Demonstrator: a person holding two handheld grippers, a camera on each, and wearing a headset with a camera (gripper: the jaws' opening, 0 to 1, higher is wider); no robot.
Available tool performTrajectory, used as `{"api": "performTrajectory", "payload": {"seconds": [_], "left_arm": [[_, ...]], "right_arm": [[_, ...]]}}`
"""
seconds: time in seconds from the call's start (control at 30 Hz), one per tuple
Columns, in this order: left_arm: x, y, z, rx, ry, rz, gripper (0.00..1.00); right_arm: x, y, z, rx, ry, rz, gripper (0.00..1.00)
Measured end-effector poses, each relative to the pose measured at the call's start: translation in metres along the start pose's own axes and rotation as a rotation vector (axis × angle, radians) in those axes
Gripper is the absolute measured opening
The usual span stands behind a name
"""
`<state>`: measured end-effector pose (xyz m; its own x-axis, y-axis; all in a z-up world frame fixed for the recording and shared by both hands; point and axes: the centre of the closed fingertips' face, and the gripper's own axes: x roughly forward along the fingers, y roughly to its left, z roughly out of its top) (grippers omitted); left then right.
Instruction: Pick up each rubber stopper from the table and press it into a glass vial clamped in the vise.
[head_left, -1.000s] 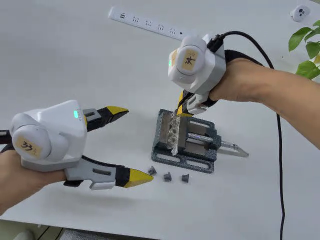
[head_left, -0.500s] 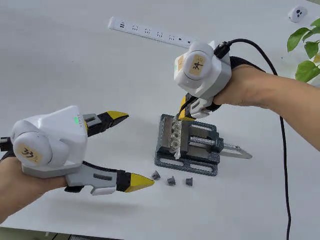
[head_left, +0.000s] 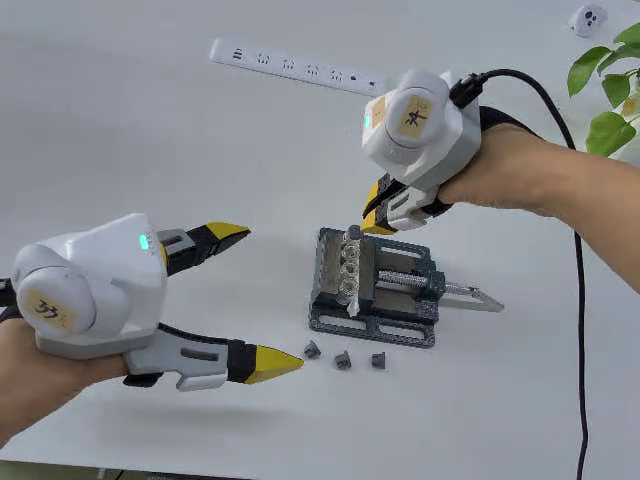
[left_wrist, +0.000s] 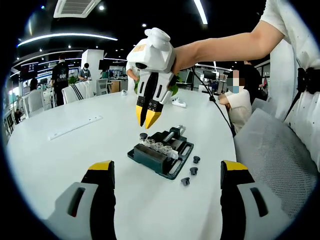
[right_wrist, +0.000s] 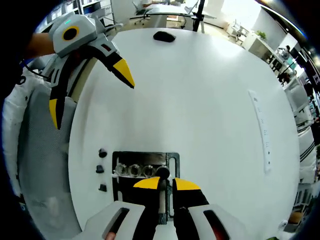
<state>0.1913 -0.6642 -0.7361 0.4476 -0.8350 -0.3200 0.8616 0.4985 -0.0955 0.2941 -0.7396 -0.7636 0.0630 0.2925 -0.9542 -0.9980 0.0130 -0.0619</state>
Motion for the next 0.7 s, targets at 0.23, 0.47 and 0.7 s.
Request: {"api": "performTrajectory", "payload": {"seconds": [0.23,0.47,0.7], "left_arm": [[0.0,0.0,0.001,0.014,0.011,-0.005,0.87],[0.0,-0.001,0.002,0.027,0.023,-0.014,0.87],[-0.002,-0.004,0.003,0.045,0.043,-0.024,0.88]], "right_arm": [[-0.017,-0.001,-0.007,0.054,-0.055,-0.041,0.08],[-0.03,0.0,-0.016,0.105,-0.109,-0.088,0.13],[-0.049,0.007,-0.023,0.171,-0.19,-0.132,0.18]]}}
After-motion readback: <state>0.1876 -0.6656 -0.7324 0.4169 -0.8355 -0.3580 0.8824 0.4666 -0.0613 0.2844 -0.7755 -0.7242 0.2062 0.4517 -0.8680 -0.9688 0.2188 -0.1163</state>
